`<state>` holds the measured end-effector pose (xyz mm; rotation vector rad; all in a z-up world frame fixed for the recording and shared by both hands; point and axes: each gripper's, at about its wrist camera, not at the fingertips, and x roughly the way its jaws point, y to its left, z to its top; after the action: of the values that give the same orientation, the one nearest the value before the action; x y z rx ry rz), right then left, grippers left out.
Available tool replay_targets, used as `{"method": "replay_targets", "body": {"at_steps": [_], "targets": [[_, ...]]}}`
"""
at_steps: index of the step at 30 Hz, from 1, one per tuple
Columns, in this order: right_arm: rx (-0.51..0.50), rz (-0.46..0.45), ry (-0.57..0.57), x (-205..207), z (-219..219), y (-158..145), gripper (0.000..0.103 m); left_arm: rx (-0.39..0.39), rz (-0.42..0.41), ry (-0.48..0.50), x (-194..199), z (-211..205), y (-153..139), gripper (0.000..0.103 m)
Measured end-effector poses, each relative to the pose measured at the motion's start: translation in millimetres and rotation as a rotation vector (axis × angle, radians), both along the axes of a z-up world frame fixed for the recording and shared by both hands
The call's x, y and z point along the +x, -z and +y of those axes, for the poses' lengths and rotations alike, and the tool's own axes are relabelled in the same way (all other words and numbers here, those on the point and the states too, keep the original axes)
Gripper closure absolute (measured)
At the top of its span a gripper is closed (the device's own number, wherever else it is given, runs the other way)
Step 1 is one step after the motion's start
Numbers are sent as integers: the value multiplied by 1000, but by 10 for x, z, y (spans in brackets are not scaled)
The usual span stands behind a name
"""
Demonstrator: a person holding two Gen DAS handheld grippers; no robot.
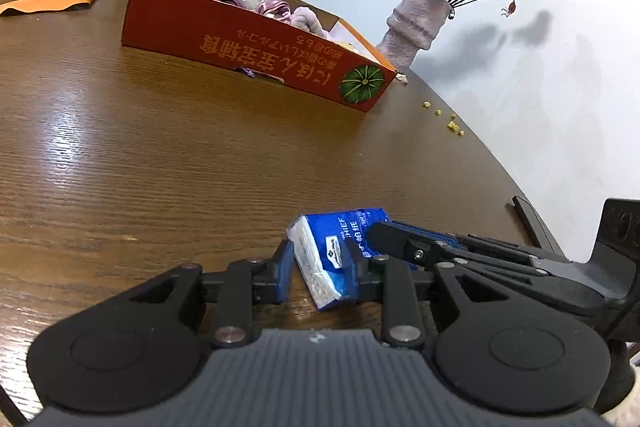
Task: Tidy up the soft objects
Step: 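Carry the blue packet into the box and open both grippers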
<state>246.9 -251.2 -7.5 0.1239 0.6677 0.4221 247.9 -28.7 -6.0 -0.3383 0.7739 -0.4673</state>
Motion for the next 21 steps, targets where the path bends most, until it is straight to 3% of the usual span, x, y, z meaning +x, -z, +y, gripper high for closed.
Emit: {"method": "replay_targets", "body": {"at_steps": [8,12,16,21], "targets": [[66,-4,4,32,-101,38,83,-6,-15,-23,-2,-36,-7,82],[72,-22,16,102,-114,-69,85,21,-55,-19,100,-92,-170,84],[58,-110,38,429,-188,-399,85,13,-149,15,566,-159,-520,84],[45,-205,72,1228,-314,-859,85,41,-277,52,1457,-351,-1008,84]]}}
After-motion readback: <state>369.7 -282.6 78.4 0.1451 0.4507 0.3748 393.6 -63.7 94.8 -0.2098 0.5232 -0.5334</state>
